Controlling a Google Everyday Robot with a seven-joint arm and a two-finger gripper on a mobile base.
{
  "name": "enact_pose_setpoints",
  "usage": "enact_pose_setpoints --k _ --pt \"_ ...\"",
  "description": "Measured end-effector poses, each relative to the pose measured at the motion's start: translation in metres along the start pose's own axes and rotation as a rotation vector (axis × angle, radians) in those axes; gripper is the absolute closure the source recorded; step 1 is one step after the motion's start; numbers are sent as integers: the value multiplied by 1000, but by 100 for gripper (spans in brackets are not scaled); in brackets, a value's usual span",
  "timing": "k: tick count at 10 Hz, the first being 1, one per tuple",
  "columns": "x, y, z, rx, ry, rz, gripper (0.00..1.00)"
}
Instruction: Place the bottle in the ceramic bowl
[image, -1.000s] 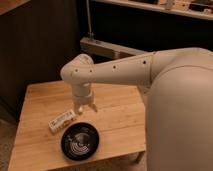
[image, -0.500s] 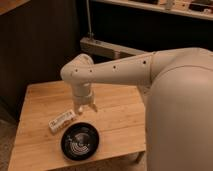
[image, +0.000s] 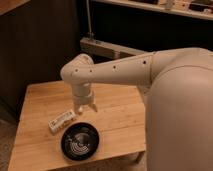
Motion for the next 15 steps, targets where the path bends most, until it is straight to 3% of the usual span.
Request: enact_pose_setpoints --k 3,5,7,8,9,11,13,15 --pt "0 0 0 0 0 0 35" --pt "-2 -3 -1 23 0 -6 35" --pt "-19 -7 -10 75 -43 -38 35" --pt "-33 -14 -16 78 -73 -81 35" --pt "-51 -22 -23 47 -110 -176 35" --pt "-77 -38 -35 -66 -162 -418 35" --pt "-85 -35 -41 -185 -174 -684 35" --pt "-85 -19 -38 -235 -150 -902 35"
